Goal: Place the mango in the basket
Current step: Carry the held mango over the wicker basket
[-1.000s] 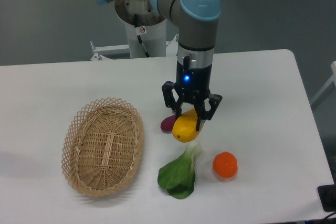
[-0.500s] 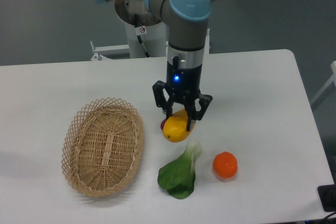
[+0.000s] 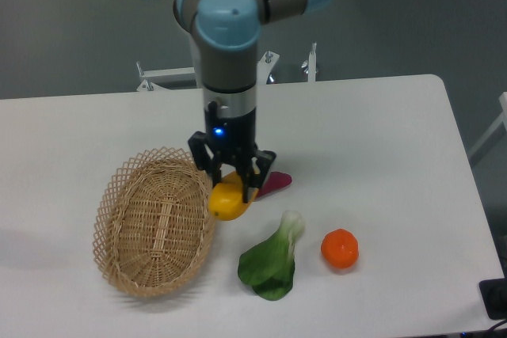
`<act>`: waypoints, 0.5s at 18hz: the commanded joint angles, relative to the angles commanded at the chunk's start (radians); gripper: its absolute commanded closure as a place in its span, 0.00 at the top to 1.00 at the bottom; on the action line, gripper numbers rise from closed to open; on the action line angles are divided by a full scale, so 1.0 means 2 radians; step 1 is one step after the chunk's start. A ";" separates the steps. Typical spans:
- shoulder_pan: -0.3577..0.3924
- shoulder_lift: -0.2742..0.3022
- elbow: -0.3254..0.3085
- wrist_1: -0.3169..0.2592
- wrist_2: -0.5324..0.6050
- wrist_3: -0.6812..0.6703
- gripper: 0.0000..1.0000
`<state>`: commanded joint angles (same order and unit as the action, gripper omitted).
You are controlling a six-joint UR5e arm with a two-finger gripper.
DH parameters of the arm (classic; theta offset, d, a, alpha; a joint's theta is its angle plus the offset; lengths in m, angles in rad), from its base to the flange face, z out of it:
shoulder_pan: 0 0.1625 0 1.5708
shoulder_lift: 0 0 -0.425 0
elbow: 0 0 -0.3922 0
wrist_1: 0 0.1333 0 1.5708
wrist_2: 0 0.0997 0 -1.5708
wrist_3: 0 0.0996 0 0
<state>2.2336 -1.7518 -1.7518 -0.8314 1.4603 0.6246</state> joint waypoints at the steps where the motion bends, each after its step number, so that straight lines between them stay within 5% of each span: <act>1: -0.005 -0.002 -0.002 0.001 0.005 -0.008 0.55; 5: -0.030 -0.005 -0.039 0.007 0.029 -0.009 0.55; 9: -0.048 -0.015 -0.044 0.005 0.031 -0.009 0.55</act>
<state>2.1369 -1.7824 -1.8392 -0.8207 1.5217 0.6059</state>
